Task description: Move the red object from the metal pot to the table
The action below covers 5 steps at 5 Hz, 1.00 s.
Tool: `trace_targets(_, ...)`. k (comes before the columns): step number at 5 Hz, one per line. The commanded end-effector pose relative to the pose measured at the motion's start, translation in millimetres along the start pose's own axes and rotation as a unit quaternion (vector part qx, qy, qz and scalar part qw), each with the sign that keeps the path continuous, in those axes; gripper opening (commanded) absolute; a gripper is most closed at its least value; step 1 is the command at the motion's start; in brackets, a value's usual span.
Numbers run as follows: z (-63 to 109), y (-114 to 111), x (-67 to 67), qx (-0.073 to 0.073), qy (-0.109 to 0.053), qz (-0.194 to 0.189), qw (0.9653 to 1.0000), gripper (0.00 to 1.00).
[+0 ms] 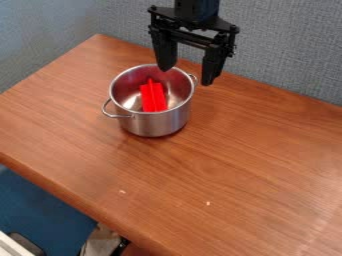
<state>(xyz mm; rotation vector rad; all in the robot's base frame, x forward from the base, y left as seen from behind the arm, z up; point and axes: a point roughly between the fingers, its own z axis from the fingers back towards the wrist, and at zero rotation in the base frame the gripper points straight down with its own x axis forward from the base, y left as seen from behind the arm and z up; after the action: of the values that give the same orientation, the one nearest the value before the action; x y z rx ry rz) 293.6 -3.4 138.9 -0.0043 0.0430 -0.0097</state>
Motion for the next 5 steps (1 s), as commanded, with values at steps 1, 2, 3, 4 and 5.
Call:
trace_targets(1, -6.9, -9, 10.3, 0.002, 0.016, -0.004, 0.9999, 1.00)
trace_targets(2, -5.7, 1, 21.8, 0.013, 0.017, 0.015, 0.9997, 1.00)
trace_targets(3, -10.1, 1, 29.8, 0.018, 0.026, 0.025, 0.9992, 1.00)
trace_targets(4, -35.5, 27, 25.3, 0.017, 0.024, 0.042, 0.9987, 1.00)
trace_targets(5, -58.0, 62, 13.7, 0.020, 0.015, 0.071, 0.9971, 1.00)
